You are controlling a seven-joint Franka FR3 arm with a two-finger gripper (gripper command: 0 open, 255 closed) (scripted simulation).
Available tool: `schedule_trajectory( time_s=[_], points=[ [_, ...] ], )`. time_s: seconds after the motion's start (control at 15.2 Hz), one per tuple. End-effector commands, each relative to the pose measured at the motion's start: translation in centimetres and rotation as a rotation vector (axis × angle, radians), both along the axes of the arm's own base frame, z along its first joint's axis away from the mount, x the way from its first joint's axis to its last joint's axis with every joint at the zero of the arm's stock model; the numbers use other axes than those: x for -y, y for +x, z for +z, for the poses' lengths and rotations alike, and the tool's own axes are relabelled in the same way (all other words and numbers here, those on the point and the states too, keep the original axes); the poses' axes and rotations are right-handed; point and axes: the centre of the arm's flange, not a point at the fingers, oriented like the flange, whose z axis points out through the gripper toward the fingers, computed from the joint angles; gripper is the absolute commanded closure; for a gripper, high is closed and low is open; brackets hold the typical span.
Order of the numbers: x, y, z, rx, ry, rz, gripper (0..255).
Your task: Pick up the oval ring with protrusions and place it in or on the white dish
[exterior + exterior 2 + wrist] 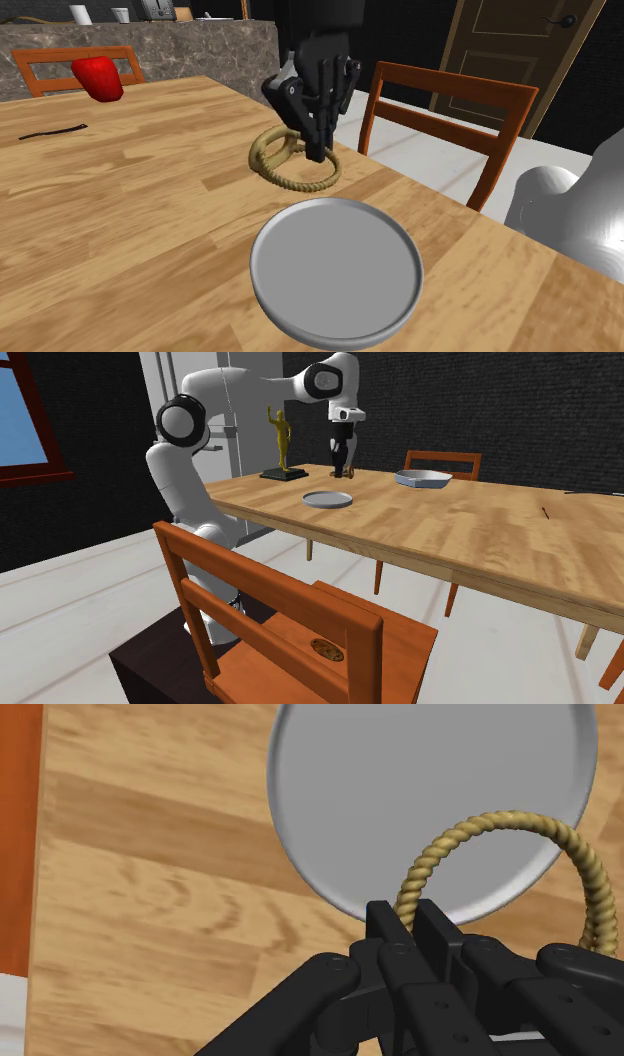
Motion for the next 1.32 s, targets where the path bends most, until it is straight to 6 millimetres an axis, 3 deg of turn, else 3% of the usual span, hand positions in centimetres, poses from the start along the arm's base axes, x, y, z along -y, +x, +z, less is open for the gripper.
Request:
schedule_trajectory(
  time_s=[0.0,0.13,0.92,1.25],
  points=[
    [0.2,-2.7,0.0,0.000,0.000,-0.001,255],
    [0.2,-5.2,-0.1,0.000,0.000,-0.001,255],
    [0.2,-5.2,-6.5,0.000,0.000,-0.001,255],
    [0.2,-5.2,-6.5,0.000,0.000,-0.001,255]
  ],
)
